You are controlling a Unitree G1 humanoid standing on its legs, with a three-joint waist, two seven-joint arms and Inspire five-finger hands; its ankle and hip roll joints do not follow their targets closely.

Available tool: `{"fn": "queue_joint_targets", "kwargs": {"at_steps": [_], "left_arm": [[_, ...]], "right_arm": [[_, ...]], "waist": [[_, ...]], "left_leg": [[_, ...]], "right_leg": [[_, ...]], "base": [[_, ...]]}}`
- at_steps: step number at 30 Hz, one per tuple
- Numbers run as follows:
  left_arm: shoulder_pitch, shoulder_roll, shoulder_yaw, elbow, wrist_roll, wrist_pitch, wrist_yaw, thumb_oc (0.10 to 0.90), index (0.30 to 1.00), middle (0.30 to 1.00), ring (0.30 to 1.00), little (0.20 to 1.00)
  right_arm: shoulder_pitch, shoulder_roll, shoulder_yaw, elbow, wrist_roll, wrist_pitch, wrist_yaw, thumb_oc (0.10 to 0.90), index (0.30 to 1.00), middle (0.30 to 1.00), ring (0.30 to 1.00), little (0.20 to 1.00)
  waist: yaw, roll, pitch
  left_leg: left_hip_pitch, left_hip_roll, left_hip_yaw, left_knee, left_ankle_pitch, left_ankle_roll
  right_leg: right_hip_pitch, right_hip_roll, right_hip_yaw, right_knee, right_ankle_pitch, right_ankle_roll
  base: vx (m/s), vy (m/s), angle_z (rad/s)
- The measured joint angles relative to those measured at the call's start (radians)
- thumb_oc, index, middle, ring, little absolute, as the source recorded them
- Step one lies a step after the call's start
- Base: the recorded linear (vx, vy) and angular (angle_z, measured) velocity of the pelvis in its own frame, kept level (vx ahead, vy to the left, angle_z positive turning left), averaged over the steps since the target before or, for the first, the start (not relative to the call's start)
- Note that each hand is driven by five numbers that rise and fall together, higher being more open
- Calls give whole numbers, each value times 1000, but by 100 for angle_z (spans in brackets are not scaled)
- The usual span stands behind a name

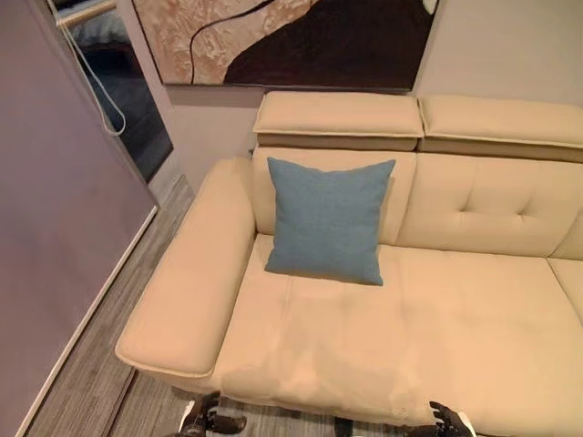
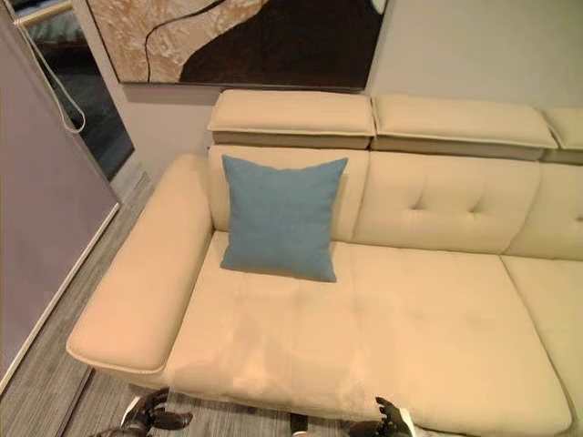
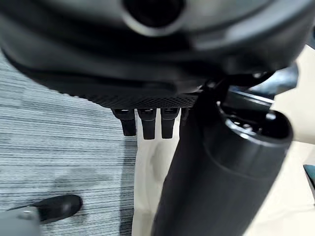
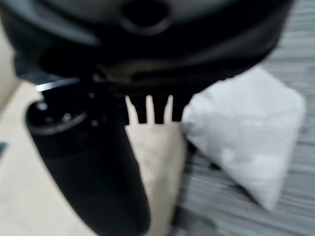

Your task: Pick up all the scattered cushions and arrange them neatly on the sofa.

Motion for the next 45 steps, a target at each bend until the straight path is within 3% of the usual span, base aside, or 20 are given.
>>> {"fn": "queue_joint_targets", "kwargs": {"at_steps": [2,5,6,7,9,11,12,16,17,18,19,20,26,30,31,34,35,37,41,45], "left_arm": [[4,8,-29,20,2,1,5,800,900,900,900,900],[1,15,-40,21,10,2,-1,800,900,900,900,900],[-4,21,-48,19,16,2,-1,800,900,900,900,900],[-7,34,-58,17,29,1,-2,800,900,900,900,900],[-1,48,-44,17,31,3,-2,800,900,900,900,900],[20,62,-35,17,47,3,-3,800,900,900,900,900],[26,66,-33,18,47,5,-5,800,900,900,900,900],[46,69,-16,21,47,21,-6,800,900,900,900,900],[54,70,-17,21,47,23,-6,800,900,900,900,900],[59,75,-16,20,46,23,-6,800,900,900,900,900],[56,75,-15,20,46,24,-5,800,900,900,900,900],[55,67,-15,20,46,24,-5,800,900,900,900,900],[5,48,-49,-29,26,19,-4,800,900,900,900,900],[-61,34,-84,-29,26,20,-5,800,900,900,900,900],[-60,29,-84,-21,26,21,-7,800,900,900,900,900],[-65,26,-45,12,18,21,-7,800,900,900,900,900],[-63,22,-31,41,19,22,-6,800,900,900,900,900],[-60,15,-28,63,19,23,-6,800,900,900,900,900],[-81,-14,-57,44,19,22,-7,800,900,900,900,900],[-107,-1,-76,32,24,21,-3,800,900,900,900,900]], "right_arm": [[-20,38,2,19,-4,4,-1,800,900,900,900,900],[-34,65,2,32,-9,10,0,800,900,900,900,900],[-35,67,2,37,-11,12,1,800,900,900,900,900],[-33,71,2,40,-12,13,1,800,900,900,900,900],[-51,77,6,66,-13,26,7,800,900,900,900,900],[-49,73,6,76,-13,28,7,800,900,900,900,900],[-50,73,6,74,-13,27,9,800,900,900,900,900],[-79,73,24,71,-16,26,12,800,900,900,900,900],[-98,73,35,63,-17,26,13,800,900,900,900,900],[-104,76,42,57,-17,25,15,800,900,900,900,900],[-112,74,42,56,-18,23,16,800,900,900,900,900],[-121,67,41,57,-18,20,14,800,900,900,900,900],[-100,40,41,71,-11,18,2,800,900,900,900,900],[-117,31,40,86,-4,19,-4,800,900,900,900,900],[-125,30,41,86,-4,19,-5,800,900,900,900,900],[-129,31,41,82,-3,18,-6,800,900,900,900,900],[-127,28,41,85,-3,18,-6,800,900,900,900,900],[-128,26,40,82,-3,18,-6,800,900,900,900,900],[-144,-8,26,70,-4,17,-8,800,900,900,900,900],[-142,11,22,73,-8,14,-11,800,900,900,900,900]], "waist": [[7,-47,-2],[3,-77,8],[5,-73,11],[5,-72,13],[32,-36,36],[46,-3,34],[58,-1,36],[124,-4,28],[150,-6,23],[167,-22,17],[168,-33,11],[167,-22,5],[143,13,-12],[134,13,58],[127,9,73],[94,-15,88],[74,-12,89],[54,-8,89],[33,27,94],[29,-45,104]], "left_leg": [[-36,-42,39,29,-5,31],[-77,-78,70,81,-10,54],[-102,-75,84,103,-8,70],[-114,-72,92,103,-5,86],[-82,-25,121,53,18,99],[-59,16,130,2,53,102],[-47,22,138,-19,67,101],[-59,54,224,-26,79,91],[-65,63,250,-26,84,84],[-69,59,258,-27,91,74],[-76,55,251,-27,101,60],[-78,60,240,-28,106,52],[-195,138,111,8,188,-51],[-283,147,33,3,331,-159],[-283,140,26,5,337,-167],[-262,71,21,101,201,-99],[-187,54,-5,129,125,-80],[-101,47,-65,114,57,-71],[-13,46,-105,-43,29,-18],[-57,-72,9,-2,49,54]], "right_leg": [[-52,-37,54,16,24,42],[-83,-67,98,17,-4,66],[-94,-68,97,15,-57,91],[-110,-68,98,47,-61,101],[-176,-13,89,252,-129,90],[-158,35,40,450,-236,97],[-133,48,39,493,-275,96],[6,23,-36,509,-388,113],[54,9,-74,439,-394,128],[115,4,-61,302,-358,112],[180,22,-50,156,-336,54],[201,40,-45,104,-306,27],[160,140,-72,70,-282,-6],[91,149,-106,68,-242,-76],[83,141,-111,64,-221,-105],[81,95,-103,30,-172,-115],[85,93,-79,20,-151,-109],[86,94,-51,22,-136,-99],[13,101,6,78,-106,-58],[-67,5,128,59,-38,39]], "base": [[-253,184,-53],[-286,129,-29],[-236,112,-16],[-135,71,-14],[-130,56,-39],[-217,46,-32],[-229,-11,-27],[-198,-77,-65],[-98,-90,-98],[-98,-91,-80],[-110,-97,-52],[-154,-125,-21],[-222,-74,30],[-199,7,26],[-184,47,-13],[-118,113,-10],[-126,190,-28],[-123,209,-43],[-164,187,-46],[-278,208,-80]]}}
